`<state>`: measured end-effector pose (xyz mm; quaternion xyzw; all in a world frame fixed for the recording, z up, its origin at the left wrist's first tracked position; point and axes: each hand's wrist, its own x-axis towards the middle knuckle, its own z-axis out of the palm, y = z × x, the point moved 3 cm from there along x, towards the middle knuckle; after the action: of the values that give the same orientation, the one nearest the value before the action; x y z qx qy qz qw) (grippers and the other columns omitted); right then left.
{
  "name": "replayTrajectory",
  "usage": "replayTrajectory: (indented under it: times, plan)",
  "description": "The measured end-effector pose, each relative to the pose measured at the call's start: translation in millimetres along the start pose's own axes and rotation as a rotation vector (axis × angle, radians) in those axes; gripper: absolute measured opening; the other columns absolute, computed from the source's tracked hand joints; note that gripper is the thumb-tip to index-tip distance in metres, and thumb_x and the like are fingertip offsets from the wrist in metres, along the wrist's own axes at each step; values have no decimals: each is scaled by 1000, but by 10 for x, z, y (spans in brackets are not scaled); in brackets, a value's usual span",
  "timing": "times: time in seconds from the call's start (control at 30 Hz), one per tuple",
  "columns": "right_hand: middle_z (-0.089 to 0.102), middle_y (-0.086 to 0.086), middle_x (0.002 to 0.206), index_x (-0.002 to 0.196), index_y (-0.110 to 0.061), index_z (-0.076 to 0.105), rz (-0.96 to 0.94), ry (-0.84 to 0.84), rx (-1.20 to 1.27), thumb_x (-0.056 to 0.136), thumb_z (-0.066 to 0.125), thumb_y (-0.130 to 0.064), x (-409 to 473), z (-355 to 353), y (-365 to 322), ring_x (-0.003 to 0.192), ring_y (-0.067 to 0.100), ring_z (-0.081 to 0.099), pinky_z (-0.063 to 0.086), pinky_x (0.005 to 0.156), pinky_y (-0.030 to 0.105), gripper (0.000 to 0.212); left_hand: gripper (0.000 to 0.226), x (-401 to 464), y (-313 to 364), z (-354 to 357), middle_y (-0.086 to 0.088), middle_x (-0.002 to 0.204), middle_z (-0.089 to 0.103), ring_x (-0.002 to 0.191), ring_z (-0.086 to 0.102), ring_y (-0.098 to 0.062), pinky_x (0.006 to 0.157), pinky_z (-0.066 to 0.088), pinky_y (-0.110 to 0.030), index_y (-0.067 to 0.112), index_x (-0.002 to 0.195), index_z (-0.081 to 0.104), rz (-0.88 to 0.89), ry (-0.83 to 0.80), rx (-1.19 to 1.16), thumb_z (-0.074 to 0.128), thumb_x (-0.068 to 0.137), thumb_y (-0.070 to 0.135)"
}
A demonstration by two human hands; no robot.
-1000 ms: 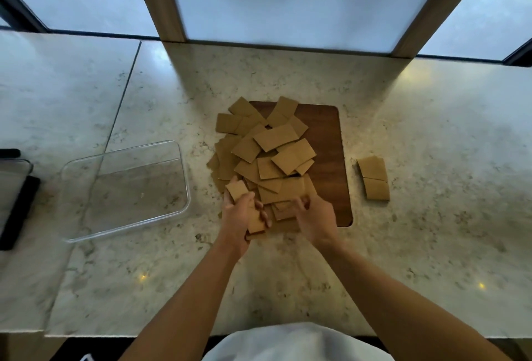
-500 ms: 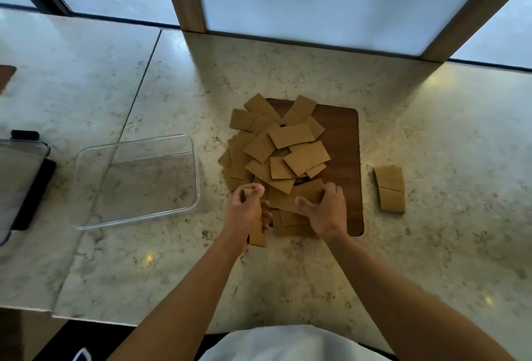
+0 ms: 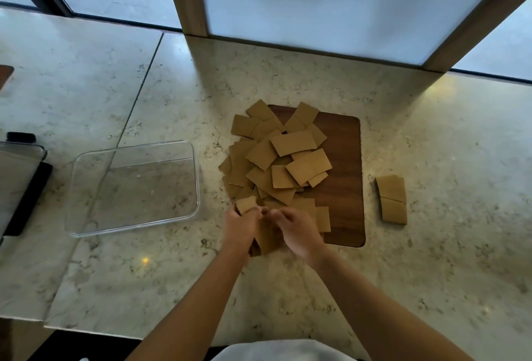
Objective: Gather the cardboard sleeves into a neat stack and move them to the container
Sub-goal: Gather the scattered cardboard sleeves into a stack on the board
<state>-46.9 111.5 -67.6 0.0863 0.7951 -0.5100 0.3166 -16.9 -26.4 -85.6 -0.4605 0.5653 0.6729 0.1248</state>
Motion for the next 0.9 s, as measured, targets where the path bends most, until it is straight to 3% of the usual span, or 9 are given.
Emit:
replayTrajectory:
  times: [0.07,0.13,0.27,0.4,0.47,0.53,0.63,0.73,0.9]
  plan:
    - [65,-12,90,97,-25,73,-151,262,-199,102,57,-33,124,-77,-155,89,8,64,50,73,19,18,13,-3,-3,-91,-12,91,83,90,79,-38,84,64,-59,12,100,79,-34,-50,-116,70,95,19]
    - [54,-3,112,120,-21,66,-226,410,-362,98,63,-24,277,-161,-283,111,17,54,48,93,28,23,18,18,21,-175,-12,86,82,85,78,-39,83,64,-60,14,109,77,-27,-39,-167,74,93,22]
    - [37,14,145,143,-26,47,-218,423,-751,87,67,-7,668,-410,-524,136,37,31,35,110,44,63,45,74,125,-211,-17,85,66,63,64,-28,60,58,-43,21,140,58,0,-232,-364,68,100,37]
    - [21,10,164,157,-33,27,-203,165,-996,86,64,2,910,-655,-533,152,43,7,21,122,53,88,46,82,248,-157,-17,91,69,70,68,-29,60,57,-40,20,135,62,-62,-329,-407,65,99,48]
    - [36,11,157,155,-31,32,-261,137,-1104,85,71,-8,945,-742,-499,148,43,20,18,124,53,83,40,109,292,-120,-18,92,70,71,69,-30,61,55,-39,16,129,66,-60,-311,-384,64,101,44]
    - [52,11,138,145,-26,47,-282,204,-1122,81,82,-26,942,-863,-460,132,37,40,32,117,47,73,27,140,333,-77,-18,90,70,67,69,-29,59,55,-38,18,120,69,-15,-280,-366,64,103,38]
    - [61,6,113,119,-19,65,-234,217,-933,84,80,-34,888,-1039,-410,105,26,56,49,89,35,41,8,180,372,12,-14,84,71,62,69,-26,54,55,-37,28,106,73,49,-256,-335,67,101,30]
    - [63,-2,81,89,-21,60,-193,135,-631,96,68,-35,760,-1095,-411,73,17,61,41,57,23,18,16,171,423,111,-14,85,70,61,69,-25,52,56,-37,25,115,68,120,-249,-264,71,100,26]
    - [73,12,113,126,-19,54,56,-143,224,99,63,-31,466,-770,-409,93,28,76,64,77,42,31,39,56,467,209,-12,81,74,66,68,-25,63,60,-40,25,122,65,175,-298,-123,84,89,31]
